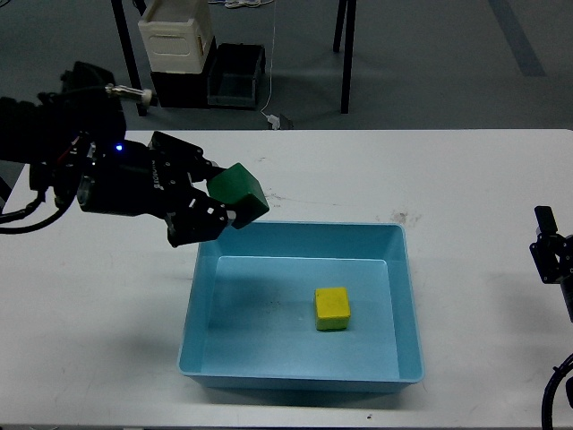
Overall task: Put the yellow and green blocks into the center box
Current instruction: 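Lift the green cube with the left gripper and carry it over the box, then lower the green cube into the box beside the yellow cube and release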
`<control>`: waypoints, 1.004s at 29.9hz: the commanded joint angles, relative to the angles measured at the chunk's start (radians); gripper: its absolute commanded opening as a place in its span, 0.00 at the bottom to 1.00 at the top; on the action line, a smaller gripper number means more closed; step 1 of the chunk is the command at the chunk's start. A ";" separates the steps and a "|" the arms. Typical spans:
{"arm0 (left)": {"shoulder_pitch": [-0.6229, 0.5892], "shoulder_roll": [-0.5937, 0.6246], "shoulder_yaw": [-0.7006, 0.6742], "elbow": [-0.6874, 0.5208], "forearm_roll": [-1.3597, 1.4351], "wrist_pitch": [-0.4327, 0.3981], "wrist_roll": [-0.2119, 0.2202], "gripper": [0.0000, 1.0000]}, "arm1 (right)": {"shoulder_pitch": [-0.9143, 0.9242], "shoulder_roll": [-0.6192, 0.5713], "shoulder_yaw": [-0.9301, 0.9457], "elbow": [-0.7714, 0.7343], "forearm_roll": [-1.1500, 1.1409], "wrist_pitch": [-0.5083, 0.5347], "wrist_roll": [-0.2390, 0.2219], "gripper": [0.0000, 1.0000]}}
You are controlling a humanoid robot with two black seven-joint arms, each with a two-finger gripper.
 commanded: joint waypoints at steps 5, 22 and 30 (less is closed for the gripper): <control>-0.121 -0.207 0.246 0.150 0.175 0.000 0.000 0.27 | 0.000 0.000 0.004 0.000 0.000 0.000 0.000 0.99; -0.118 -0.381 0.416 0.288 0.203 0.000 0.000 0.53 | 0.000 0.005 0.004 -0.001 0.000 -0.001 0.000 0.99; -0.066 -0.379 0.402 0.296 0.168 0.000 0.000 0.80 | 0.002 0.005 -0.004 0.000 0.000 0.000 -0.001 1.00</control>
